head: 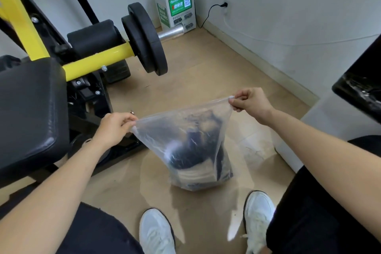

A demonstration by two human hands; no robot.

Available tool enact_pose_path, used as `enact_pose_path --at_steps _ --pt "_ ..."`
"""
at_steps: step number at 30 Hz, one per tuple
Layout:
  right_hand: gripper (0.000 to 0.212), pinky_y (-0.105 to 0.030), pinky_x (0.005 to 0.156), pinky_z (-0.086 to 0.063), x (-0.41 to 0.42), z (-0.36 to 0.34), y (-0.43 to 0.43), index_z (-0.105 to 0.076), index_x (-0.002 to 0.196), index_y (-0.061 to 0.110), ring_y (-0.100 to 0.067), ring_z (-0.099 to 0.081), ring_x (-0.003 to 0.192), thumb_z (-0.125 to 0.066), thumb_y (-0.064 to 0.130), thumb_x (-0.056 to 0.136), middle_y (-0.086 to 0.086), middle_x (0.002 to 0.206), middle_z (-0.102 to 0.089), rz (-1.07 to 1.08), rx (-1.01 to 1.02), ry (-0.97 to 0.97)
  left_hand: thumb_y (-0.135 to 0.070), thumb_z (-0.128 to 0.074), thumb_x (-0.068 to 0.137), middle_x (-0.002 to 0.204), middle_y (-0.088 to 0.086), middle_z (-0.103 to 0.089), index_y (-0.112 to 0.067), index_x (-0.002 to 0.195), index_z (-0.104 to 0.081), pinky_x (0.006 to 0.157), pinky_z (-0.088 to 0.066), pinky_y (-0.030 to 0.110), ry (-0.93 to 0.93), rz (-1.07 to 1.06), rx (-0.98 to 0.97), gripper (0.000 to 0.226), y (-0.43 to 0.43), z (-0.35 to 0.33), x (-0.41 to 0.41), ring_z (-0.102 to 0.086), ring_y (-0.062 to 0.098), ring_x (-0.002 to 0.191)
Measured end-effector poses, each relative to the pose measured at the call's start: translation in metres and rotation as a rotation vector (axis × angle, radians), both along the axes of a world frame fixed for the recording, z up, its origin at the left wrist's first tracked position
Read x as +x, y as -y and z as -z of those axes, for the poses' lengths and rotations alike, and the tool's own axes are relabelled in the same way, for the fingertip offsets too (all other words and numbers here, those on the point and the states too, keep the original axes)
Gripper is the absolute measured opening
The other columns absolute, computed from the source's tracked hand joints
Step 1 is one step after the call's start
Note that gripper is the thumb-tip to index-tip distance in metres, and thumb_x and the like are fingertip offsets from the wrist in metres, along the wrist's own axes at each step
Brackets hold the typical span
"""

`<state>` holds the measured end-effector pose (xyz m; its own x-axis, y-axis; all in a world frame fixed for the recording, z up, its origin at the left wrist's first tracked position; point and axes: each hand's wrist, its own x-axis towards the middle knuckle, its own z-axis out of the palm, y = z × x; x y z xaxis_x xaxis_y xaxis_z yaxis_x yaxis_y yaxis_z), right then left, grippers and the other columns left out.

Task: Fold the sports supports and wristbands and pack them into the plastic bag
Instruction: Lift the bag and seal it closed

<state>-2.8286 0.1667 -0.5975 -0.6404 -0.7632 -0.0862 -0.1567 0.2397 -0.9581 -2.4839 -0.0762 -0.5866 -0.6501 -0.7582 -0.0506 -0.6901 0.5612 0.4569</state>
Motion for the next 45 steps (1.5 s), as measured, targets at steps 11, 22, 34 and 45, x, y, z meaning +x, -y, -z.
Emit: enact_pose_path --at_steps 11,22,34,45 --pt "0.004 -0.022 0.064 -0.058 0.006 0.0 0.005 -0.071 0.085 -0.001 -0.015 -0.062 0.061 -0.072 0.002 0.087 -0.015 0.074 -0.067 -0.045 -0.069 0.108 -0.017 -0.062 0.094 0.112 -0.011 -0.073 -0.027 0.118 -0.072 0.099 -0.052 0.041 -0.067 0.078 -0.112 0.028 -0.026 -0.021 -0.068 -0.065 0.013 0.109" --pt "0.004 -0.026 0.069 -0.059 0.028 -0.012 0.007 -0.073 0.089 -0.001 -0.015 -0.068 0.063 -0.071 0.002 0.088 -0.013 0.072 -0.07 -0.177 -0.048 0.009 -0.041 -0.076 0.087 0.097 -0.019 -0.075 -0.029 0.105 -0.077 0.077 -0.045 0.007 -0.305 0.361 0.192 0.022 -0.107 -0.02 -0.173 -0.064 -0.01 0.093" --pt "0.008 -0.021 0.054 -0.051 0.021 -0.008 0.003 -0.067 0.084 0.006 -0.007 -0.061 0.06 -0.065 0.004 0.092 -0.003 0.068 -0.064 -0.08 0.027 -0.1 -0.031 -0.078 0.086 0.074 -0.009 -0.071 -0.025 0.084 -0.074 0.063 -0.053 0.03 -0.266 0.287 0.256 0.007 -0.098 0.002 -0.188 -0.063 0.007 0.065" --pt "0.024 -0.033 0.068 -0.049 0.003 0.007 0.007 -0.061 0.071 0.027 -0.016 -0.057 0.07 -0.065 0.011 0.088 -0.002 0.076 -0.065 0.205 0.117 -0.192 -0.033 -0.064 0.096 0.085 -0.01 -0.069 -0.025 0.092 -0.064 0.081 -0.054 0.042 -0.091 0.267 0.02 0.009 -0.06 0.006 -0.142 -0.064 0.017 0.084"
